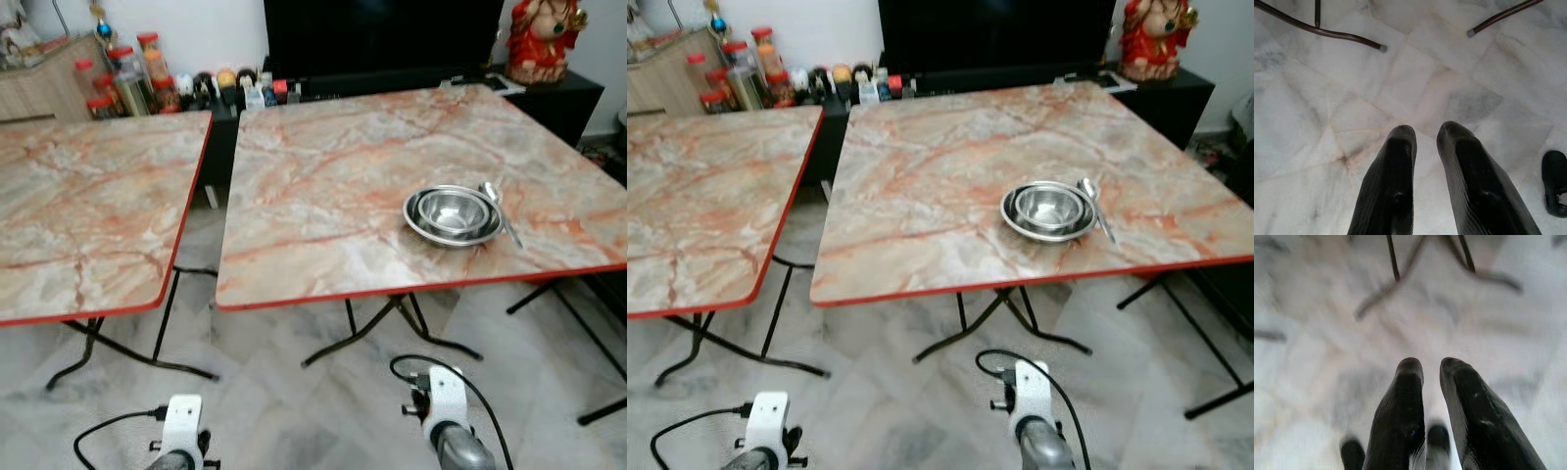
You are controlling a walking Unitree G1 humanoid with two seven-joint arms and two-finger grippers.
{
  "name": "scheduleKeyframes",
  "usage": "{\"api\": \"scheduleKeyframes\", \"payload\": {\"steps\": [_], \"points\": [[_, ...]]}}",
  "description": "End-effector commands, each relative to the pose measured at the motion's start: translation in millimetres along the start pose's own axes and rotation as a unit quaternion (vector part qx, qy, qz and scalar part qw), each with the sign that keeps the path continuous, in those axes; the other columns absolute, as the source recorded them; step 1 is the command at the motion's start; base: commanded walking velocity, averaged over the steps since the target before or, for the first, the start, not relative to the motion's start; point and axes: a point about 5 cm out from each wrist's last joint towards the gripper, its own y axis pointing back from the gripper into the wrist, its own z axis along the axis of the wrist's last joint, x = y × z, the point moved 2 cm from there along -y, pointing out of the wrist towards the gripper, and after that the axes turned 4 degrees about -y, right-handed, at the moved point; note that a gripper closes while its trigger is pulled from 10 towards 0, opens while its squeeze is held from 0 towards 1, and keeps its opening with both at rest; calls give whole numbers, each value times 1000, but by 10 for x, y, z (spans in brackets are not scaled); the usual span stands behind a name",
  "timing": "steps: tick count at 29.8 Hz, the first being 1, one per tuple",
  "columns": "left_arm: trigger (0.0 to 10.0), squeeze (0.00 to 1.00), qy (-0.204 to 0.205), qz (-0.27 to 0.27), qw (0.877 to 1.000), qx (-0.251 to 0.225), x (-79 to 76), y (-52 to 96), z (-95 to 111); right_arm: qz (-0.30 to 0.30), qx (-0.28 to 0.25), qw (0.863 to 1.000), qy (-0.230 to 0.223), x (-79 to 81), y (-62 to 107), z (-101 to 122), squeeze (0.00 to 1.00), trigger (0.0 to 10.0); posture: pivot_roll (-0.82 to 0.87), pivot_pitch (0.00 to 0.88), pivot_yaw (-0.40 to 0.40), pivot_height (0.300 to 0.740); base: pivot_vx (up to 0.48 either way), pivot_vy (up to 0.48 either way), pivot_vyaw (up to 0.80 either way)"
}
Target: Setting the table
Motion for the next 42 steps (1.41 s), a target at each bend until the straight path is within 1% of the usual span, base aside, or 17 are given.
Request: {"api": "scheduleKeyframes", "payload": {"steps": [1, 4, 8, 16, 27, 42], "points": [[10000, 0, -2, 6, 1000, 18, 44, 19, -84, -3, 15, 1000, -13, 33, 4, -64, 0, 10000, -98, 0, 81, 728, 0, 270, 0], [10000, 0, -1, 7, 1000, 18, 49, 20, -84, 5, 25, 1000, -12, 88, 13, -127, 0, 10000, -97, 0, 81, 728, 0, 275, 0], [10000, 0, -2, 7, 1000, 18, 55, 18, -79, 3, 24, 1000, -18, 95, 11, -123, 0, 10000, -101, 0, 87, 728, 0, 275, 0], [10000, 0, -5, 8, 1000, 14, 65, 6, -33, -1, 26, 1000, -16, 80, 7, -116, 0, 10000, -94, 0, 88, 728, 0, 291, 0], [10000, 0, -7, 10, 1000, 16, 88, 10, -43, -3, 29, 999, -20, 62, 18, -154, 0, 10000, -89, 0, 99, 728, 0, 296, 0], [10000, 0, -11, 12, 1000, 11, 117, -4, 17, 4, 22, 1000, -16, 115, -1, -88, 0, 10000, -82, 0, 99, 728, 0, 322, 0]]}}
